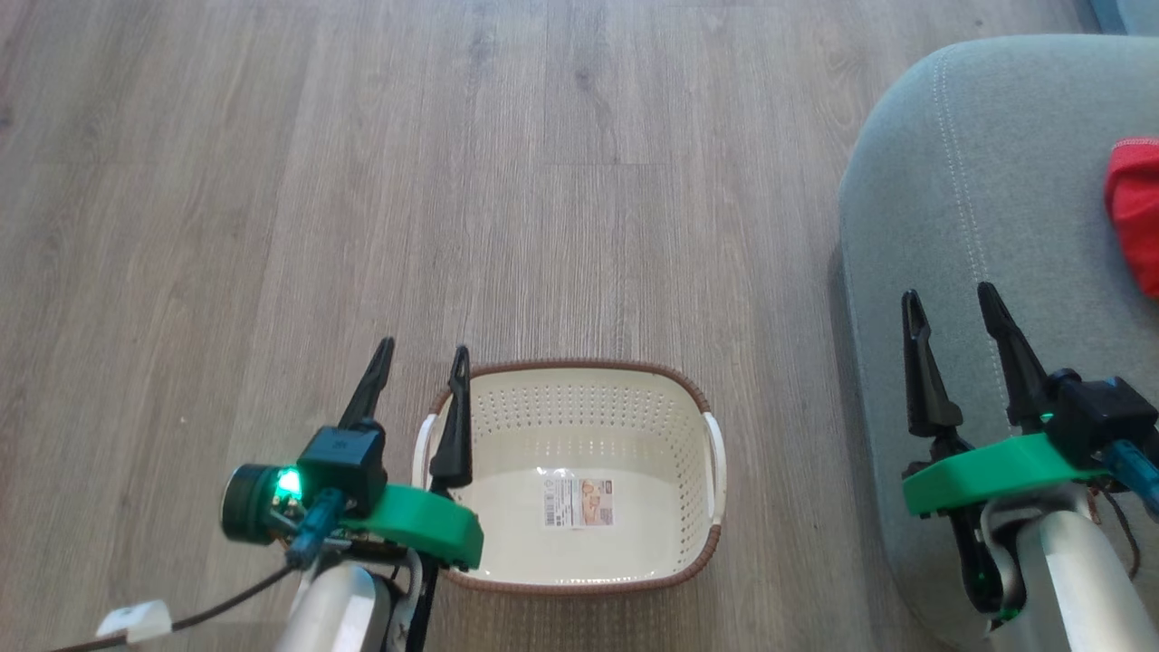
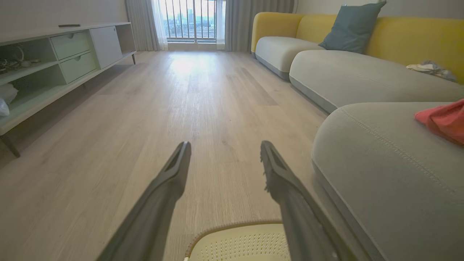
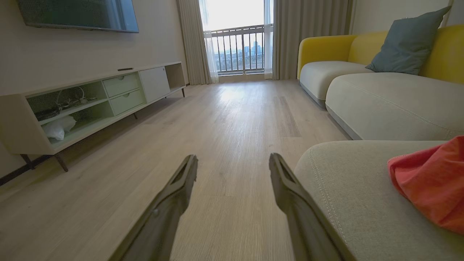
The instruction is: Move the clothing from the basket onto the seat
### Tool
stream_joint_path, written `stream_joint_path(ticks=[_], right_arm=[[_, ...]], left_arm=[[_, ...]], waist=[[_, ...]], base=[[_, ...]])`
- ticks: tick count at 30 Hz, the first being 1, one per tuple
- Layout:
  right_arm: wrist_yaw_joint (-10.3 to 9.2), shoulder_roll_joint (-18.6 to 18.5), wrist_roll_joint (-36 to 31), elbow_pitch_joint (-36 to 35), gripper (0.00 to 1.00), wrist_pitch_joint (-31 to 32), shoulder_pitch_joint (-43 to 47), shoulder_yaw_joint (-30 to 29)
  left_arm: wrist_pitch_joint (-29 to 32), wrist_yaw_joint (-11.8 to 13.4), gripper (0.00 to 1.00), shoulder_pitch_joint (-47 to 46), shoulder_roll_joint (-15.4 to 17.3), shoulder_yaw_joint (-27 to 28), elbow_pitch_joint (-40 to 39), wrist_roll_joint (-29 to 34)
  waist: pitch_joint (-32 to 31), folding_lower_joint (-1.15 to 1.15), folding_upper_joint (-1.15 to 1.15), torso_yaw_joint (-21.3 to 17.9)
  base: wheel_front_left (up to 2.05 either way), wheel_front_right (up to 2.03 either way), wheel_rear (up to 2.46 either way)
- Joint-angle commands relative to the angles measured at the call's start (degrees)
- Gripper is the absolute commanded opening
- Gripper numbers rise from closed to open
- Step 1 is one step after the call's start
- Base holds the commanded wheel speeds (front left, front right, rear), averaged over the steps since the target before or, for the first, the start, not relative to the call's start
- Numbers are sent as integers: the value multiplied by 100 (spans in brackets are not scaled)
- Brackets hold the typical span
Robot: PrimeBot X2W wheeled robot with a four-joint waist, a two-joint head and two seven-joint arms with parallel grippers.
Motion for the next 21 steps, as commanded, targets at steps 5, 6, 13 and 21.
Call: stream_joint_path(ticks=[5,6,13,21], right_arm=[[-1,7,2,-168,100,-13,-72,79],[-1,10,4,-168,100,-13,-72,78],[-1,22,11,-166,100,-13,-77,74],[-1,0,10,-178,100,-13,-97,-13]], left_arm=[[-28,-255,100,-58,2,288,-376,-227],[-28,-314,100,-52,2,299,-382,-258],[-28,-418,100,-21,2,374,-297,-328],[-28,-422,100,-11,2,416,-182,-513]], waist=[[4,0,0,-19],[4,0,0,-23],[8,0,0,-44],[-3,0,0,-56]], base=[[0,0,0],[0,0,0],[0,0,0],[0,0,0]])
